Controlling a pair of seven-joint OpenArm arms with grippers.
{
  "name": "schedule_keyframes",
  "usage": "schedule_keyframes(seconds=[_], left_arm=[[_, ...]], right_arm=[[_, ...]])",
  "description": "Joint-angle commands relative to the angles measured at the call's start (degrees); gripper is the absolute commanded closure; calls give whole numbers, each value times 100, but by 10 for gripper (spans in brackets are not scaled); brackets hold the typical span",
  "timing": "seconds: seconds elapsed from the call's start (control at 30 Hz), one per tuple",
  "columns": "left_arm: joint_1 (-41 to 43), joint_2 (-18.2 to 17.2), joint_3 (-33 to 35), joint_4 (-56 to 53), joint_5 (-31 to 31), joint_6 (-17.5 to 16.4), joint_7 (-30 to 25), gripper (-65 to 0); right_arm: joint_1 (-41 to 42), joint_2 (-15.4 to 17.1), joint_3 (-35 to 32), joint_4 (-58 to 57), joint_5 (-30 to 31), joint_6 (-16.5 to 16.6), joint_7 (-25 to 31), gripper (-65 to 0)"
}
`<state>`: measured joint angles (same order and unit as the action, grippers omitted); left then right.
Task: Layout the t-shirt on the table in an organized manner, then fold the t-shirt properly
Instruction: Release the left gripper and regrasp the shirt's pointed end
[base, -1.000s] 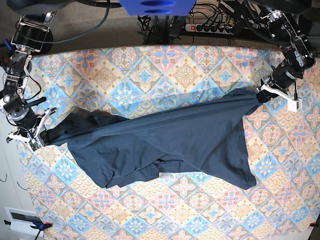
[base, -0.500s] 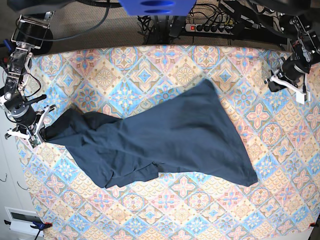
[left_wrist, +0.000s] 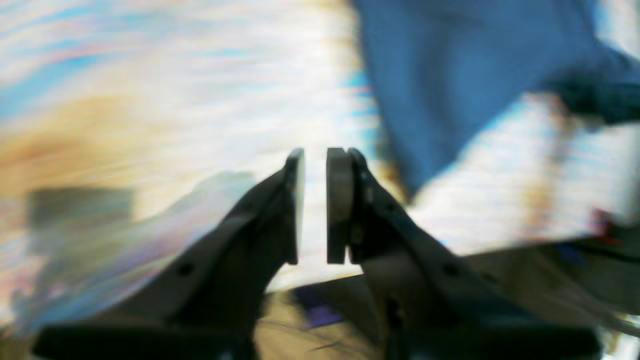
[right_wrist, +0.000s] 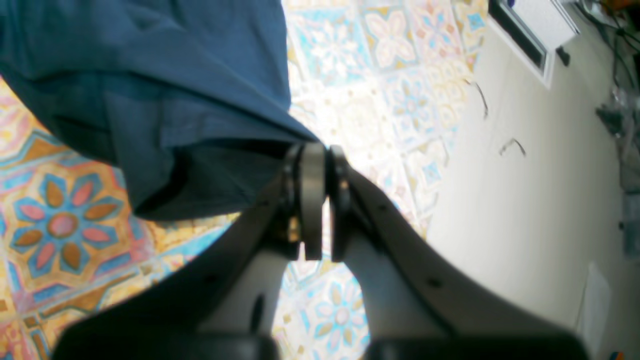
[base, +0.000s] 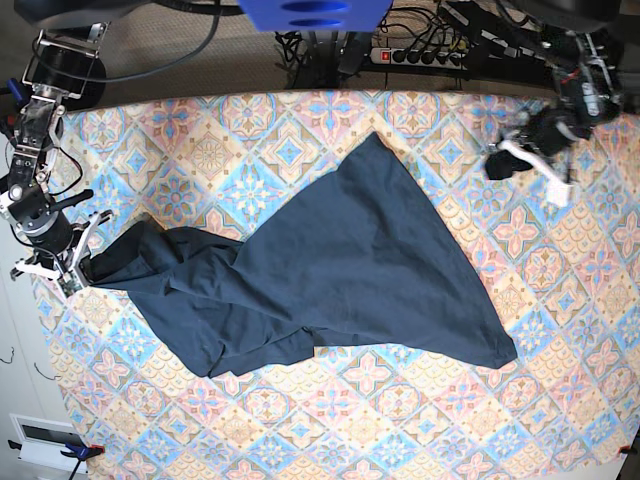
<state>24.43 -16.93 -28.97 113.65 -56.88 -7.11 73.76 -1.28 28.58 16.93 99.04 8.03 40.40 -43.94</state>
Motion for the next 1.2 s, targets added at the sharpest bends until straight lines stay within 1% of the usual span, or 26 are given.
schedule_keyframes(seconds=[0.0,0.17,0.23,0.27,0.3,0.37,0.43,0.5,0.57,0.7,0.87,0.97,1.17], left_arm=[[32,53,124,104,-48,4,-39,-87],[23,625,1055,104,304,4,-48,-88],[41,748,1328,104,462,4,-48,-91],[67,783,1486,104,532,4,-48,-106],[67,801,1618,104,585,4,-48,-132],[67,915,1759,104,690,4,-48,-212],[67,1012,1847,104,822,13,-48,-313],[76,1055,1926,95,875,13,-48,-398],[59,1091,1943,86,875,13,-48,-444],[-117,1249,1908,-72,893,13,-171,-437],[-486,1548,1952,-670,1174,13,-242,-401],[-557,1688,1952,-907,1192,13,-242,-357],[-610,1644,1952,-969,1192,13,-215,-260]], right_arm=[[88,136,61,104,63,-40,117,-3],[80,136,61,78,63,-40,117,-3],[80,136,61,87,63,-40,117,-3],[80,136,61,87,63,-40,117,-3],[80,136,61,87,63,-40,117,-3],[80,136,52,87,63,-40,117,-3],[80,136,43,104,63,-40,117,-3],[80,136,52,96,63,-40,117,-3],[88,136,43,87,63,-40,117,-3],[88,136,35,96,63,-40,117,-3],[88,136,35,96,63,-40,117,-3],[88,136,52,96,63,-40,117,-3],[88,136,61,78,63,-40,117,-3]])
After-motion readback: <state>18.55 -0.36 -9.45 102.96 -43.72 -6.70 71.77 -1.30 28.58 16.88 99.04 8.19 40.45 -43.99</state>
